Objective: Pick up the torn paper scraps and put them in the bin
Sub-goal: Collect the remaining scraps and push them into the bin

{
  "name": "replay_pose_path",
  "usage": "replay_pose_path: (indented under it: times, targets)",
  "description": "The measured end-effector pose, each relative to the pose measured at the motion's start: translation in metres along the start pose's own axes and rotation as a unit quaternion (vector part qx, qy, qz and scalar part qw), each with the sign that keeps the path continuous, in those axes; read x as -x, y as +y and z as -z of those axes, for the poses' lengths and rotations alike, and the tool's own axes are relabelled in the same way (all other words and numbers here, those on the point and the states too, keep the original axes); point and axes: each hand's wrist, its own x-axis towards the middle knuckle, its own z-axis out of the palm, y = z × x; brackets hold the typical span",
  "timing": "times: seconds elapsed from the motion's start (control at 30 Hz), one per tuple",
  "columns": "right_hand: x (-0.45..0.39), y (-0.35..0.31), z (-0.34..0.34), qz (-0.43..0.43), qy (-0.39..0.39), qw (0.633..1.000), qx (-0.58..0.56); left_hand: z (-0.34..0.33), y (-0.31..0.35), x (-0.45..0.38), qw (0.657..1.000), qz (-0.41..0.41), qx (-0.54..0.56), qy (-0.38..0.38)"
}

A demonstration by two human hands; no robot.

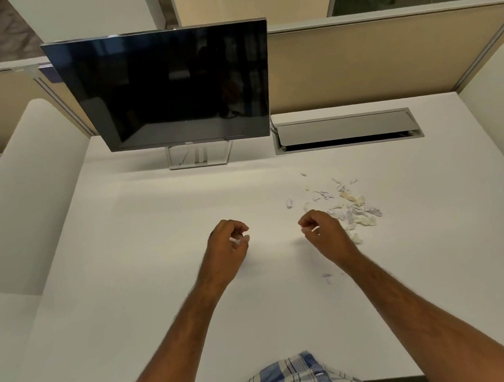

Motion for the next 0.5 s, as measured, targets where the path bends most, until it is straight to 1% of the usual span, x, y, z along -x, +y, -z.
replay_pose_path:
  times: [0.23,0.37,0.5]
  targets:
    - [0.012,0.056,0.038,-0.075,0.042,0.996,0.008,-0.053,0.013,-0.017,0.996,-0.003,-0.017,-0.089]
    - [0.016,0.079,0.056,-0.102,0.062,0.993,0.019,-0.084,0.01,-0.034,0.989,0.053,-0.062,-0.125]
    - [0.017,0.102,0.066,-0.127,0.093,0.987,0.041,-0.11,-0.002,-0.055,0.973,0.112,-0.098,-0.175]
